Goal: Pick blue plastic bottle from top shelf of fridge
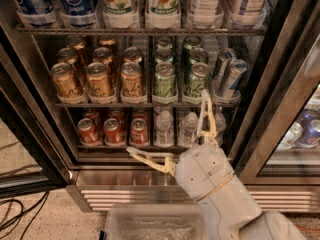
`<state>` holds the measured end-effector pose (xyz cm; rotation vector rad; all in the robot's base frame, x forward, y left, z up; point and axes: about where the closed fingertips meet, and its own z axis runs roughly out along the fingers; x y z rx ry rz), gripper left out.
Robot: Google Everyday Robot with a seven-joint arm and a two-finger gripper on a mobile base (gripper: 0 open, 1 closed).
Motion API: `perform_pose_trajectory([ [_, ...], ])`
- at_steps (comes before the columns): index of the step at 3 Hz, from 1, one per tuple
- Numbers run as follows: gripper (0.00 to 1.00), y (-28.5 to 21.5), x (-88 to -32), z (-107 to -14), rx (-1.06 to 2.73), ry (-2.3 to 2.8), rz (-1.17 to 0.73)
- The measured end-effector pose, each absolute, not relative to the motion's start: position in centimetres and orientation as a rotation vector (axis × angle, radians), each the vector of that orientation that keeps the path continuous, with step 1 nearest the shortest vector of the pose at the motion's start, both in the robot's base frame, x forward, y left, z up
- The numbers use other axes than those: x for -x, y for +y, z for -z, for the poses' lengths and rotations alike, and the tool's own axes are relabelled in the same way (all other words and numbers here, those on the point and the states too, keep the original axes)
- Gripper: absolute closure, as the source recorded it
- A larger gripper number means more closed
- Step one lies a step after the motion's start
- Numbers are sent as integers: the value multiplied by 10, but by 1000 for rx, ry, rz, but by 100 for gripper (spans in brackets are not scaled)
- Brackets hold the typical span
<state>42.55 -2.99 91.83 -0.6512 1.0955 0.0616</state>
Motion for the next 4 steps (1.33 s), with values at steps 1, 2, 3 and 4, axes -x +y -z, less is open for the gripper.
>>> perform_pose_trajectory([
  [1, 0, -10, -430, -930, 556, 1063, -103],
  [2, 0, -8, -444, -939, 496, 1068, -3],
  [3, 0, -33, -457, -945, 425, 1083, 204],
  [4, 0, -70, -472, -950, 336, 1102, 369],
])
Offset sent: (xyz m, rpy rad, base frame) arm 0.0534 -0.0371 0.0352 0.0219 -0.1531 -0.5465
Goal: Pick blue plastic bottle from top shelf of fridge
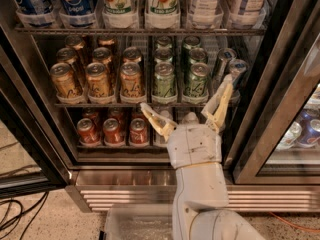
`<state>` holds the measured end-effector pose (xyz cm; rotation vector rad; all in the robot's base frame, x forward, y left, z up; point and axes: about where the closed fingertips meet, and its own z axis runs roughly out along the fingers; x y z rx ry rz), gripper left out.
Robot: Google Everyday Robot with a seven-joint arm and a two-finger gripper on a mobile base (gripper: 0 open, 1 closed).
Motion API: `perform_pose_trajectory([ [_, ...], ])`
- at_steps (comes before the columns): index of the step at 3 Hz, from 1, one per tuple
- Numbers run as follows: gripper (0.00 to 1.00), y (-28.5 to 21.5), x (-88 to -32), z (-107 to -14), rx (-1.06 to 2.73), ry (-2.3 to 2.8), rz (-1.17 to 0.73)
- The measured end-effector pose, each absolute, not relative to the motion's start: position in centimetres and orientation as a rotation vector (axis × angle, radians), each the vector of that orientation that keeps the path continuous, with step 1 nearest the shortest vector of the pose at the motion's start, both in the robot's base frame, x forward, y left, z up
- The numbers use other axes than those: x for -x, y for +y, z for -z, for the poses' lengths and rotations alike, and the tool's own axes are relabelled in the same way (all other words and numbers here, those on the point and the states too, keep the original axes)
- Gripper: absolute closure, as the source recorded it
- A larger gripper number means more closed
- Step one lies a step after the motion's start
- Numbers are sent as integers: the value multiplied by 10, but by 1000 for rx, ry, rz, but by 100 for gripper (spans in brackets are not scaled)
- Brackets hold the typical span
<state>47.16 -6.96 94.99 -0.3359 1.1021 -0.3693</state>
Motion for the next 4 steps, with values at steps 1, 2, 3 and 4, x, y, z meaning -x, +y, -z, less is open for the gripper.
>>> perform_pose_trajectory([
  [1, 0, -90, -483, -958, 289, 1098, 419],
  [2, 3, -100, -493, -972, 247, 1063, 405],
  [3, 4, -102, -501, -988, 228, 1024, 350],
  [4, 4, -98, -509, -1001, 231, 994, 278],
])
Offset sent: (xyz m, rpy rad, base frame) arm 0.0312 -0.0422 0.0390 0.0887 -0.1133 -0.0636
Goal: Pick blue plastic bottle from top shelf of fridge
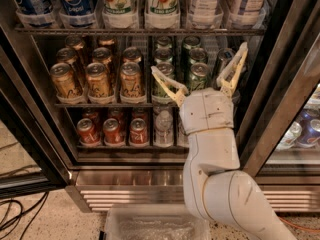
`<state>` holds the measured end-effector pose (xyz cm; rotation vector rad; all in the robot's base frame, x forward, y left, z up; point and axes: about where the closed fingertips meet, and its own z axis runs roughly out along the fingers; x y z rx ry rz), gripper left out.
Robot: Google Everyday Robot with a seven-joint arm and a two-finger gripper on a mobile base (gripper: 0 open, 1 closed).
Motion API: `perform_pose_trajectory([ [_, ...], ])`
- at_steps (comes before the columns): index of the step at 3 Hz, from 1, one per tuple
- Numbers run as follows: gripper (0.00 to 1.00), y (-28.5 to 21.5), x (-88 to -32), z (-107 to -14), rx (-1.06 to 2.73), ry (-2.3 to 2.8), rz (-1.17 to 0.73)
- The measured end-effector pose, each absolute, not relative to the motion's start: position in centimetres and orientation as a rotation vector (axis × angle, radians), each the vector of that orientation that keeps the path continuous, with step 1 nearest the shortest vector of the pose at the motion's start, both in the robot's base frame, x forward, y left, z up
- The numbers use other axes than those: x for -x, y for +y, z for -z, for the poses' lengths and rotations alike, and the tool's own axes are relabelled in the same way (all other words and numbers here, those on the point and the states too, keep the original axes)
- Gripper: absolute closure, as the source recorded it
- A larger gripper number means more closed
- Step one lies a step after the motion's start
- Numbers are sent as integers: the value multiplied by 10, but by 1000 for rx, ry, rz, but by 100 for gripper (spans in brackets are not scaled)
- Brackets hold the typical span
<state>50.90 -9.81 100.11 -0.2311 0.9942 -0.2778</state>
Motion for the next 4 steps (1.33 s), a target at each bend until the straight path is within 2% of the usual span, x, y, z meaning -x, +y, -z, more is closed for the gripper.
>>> perform_pose_trajectory([
  [2, 40, -102, -517, -1026, 207, 941, 235],
  [3, 40, -104, -522, -1033, 196, 933, 231],
  [4, 31, -107, -532, -1040, 185, 935, 226],
])
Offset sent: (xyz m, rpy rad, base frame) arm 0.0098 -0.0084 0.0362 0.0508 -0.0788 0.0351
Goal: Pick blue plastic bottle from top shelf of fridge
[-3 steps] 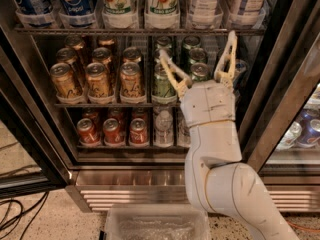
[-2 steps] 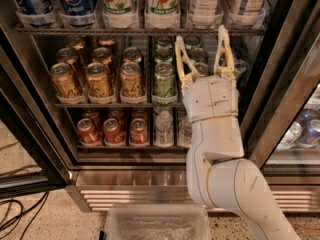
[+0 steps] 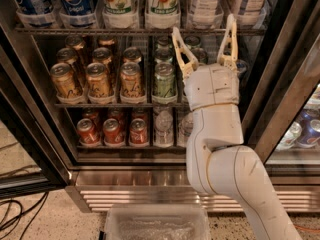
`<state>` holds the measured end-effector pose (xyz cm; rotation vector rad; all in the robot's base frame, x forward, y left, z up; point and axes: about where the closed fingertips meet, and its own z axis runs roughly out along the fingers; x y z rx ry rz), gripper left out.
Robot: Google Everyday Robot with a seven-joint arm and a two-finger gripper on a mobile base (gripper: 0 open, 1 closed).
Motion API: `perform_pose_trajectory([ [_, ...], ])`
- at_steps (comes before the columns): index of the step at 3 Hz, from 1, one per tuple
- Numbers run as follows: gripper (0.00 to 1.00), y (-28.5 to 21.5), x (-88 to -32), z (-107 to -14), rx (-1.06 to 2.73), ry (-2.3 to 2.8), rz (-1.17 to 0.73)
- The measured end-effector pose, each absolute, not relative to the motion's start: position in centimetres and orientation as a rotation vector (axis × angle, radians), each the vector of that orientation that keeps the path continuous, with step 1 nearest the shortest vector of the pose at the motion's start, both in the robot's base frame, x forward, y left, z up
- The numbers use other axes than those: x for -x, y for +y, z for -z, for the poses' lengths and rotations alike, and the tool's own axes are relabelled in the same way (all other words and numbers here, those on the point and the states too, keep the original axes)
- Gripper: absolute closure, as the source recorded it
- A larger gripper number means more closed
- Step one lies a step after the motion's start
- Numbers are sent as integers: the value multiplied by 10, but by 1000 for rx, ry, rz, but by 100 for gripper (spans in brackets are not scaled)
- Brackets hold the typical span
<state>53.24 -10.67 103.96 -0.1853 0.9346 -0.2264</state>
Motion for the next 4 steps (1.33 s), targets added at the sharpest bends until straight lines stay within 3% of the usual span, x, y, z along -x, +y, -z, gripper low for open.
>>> perform_pose_trajectory([
  [1, 32, -109, -547, -1048, 184, 954, 227],
  [2, 41, -113, -560, -1058, 177, 967, 238],
  [4, 36, -120, -573, -1076, 163, 974, 250],
])
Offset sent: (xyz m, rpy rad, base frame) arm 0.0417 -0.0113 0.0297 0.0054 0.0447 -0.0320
